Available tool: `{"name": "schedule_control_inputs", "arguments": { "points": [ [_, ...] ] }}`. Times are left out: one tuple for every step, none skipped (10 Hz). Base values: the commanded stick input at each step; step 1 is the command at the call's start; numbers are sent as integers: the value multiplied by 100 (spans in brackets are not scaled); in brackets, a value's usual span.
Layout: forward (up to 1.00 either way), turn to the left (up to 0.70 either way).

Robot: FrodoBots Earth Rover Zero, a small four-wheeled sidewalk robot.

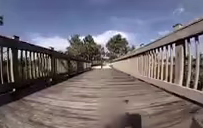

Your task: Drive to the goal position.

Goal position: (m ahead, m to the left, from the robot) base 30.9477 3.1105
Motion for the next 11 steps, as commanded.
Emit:
{"name": "schedule_control_inputs", "arguments": {
  "points": [
    [85,0],
    [85,0],
    [85,0],
    [85,0],
    [85,0],
    [85,0],
    [85,0],
    [85,0],
    [85,0],
    [85,0],
    [85,0]
  ]
}}
